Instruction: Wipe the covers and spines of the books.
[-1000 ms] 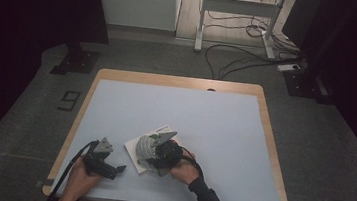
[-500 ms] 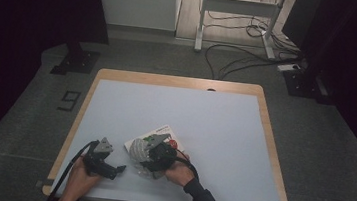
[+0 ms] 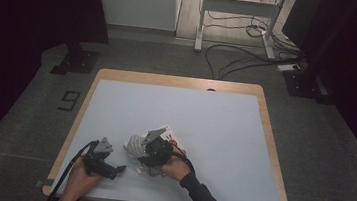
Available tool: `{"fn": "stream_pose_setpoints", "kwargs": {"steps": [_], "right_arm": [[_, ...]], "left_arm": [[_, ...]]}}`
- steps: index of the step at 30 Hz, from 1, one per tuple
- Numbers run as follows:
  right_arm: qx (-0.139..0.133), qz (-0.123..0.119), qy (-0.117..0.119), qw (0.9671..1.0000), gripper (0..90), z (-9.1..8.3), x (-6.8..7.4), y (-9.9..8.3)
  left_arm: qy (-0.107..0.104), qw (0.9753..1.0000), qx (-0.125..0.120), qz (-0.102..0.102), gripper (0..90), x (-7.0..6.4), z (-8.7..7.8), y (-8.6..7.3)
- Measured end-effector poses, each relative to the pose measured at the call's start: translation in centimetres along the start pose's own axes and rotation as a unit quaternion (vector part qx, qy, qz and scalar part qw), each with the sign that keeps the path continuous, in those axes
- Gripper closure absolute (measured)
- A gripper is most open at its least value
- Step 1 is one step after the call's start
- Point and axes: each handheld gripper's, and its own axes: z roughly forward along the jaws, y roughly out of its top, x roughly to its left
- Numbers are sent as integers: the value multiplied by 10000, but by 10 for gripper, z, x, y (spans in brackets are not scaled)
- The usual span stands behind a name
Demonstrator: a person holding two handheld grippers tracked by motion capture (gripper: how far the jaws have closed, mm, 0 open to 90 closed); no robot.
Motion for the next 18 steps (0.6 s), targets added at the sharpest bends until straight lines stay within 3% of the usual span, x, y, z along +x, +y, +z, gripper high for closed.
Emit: {"fn": "stream_pose_setpoints", "kwargs": {"steps": [18], "right_arm": [[62, 7, -48, 10000, 551, 14, -11, 16]], "left_arm": [[-5, 10000, -13, -18, 0, 0, 0, 0]]}}
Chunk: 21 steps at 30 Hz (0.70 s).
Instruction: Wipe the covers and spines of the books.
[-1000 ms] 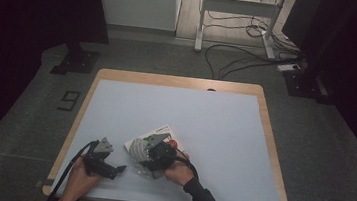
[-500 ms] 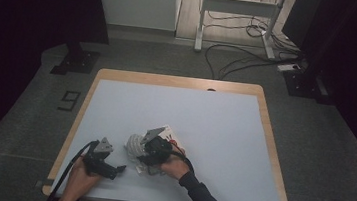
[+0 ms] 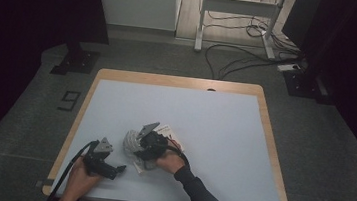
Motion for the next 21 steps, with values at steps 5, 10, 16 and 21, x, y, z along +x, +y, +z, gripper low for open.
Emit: {"fn": "stream_pose_setpoints", "kwargs": {"steps": [5, 10, 16, 21], "right_arm": [[-9, 16, 16, 10000, 551, 0, -1, -1], [-8, 30, 6, 10000, 551, -1, -3, -1], [-34, 73, -43, 10000, 551, -2, -7, -4], [-57, 105, -75, 9999, 551, -4, -11, -7]], "left_arm": [[0, 10000, 9, 7, 0, 0, 0, 0], [0, 10000, 8, 7, 0, 0, 0, 0], [-1, 10000, 9, 8, 0, 0, 0, 0], [0, 10000, -1, -2, 0, 0, 0, 0]]}}
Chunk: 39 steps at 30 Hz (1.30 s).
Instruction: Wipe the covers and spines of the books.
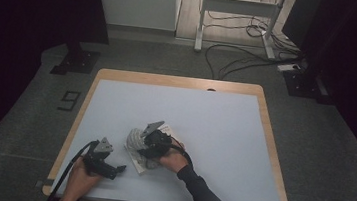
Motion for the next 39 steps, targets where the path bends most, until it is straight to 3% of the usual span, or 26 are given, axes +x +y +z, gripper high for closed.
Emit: {"fn": "stream_pose_setpoints", "kwargs": {"steps": [26, 39], "right_arm": [[-5, 353, -344, 9988, 551, -17, -33, -20], [-6, 650, -657, 9957, 551, -27, -55, -33]], "left_arm": [[3, 10000, 9, 11, 0, 0, 0, 0], [3, 10000, 10, 12, 0, 0, 0, 0]]}}
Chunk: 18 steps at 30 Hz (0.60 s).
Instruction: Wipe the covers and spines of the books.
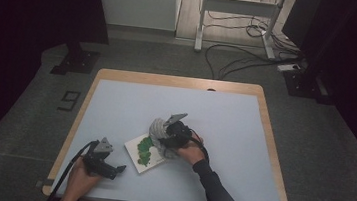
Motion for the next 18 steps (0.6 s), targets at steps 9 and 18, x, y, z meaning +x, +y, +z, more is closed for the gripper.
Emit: {"fn": "stream_pose_setpoints", "kwargs": {"steps": [9, 18], "right_arm": [[3, 121, -226, 9997, 551, -4, -13, -5], [40, 291, -387, 9988, 550, -9, -24, -10]], "left_arm": [[0, 10000, -2, -1, 0, 0, 0, 0], [0, 10000, 0, 1, 0, 0, 0, 0]]}}
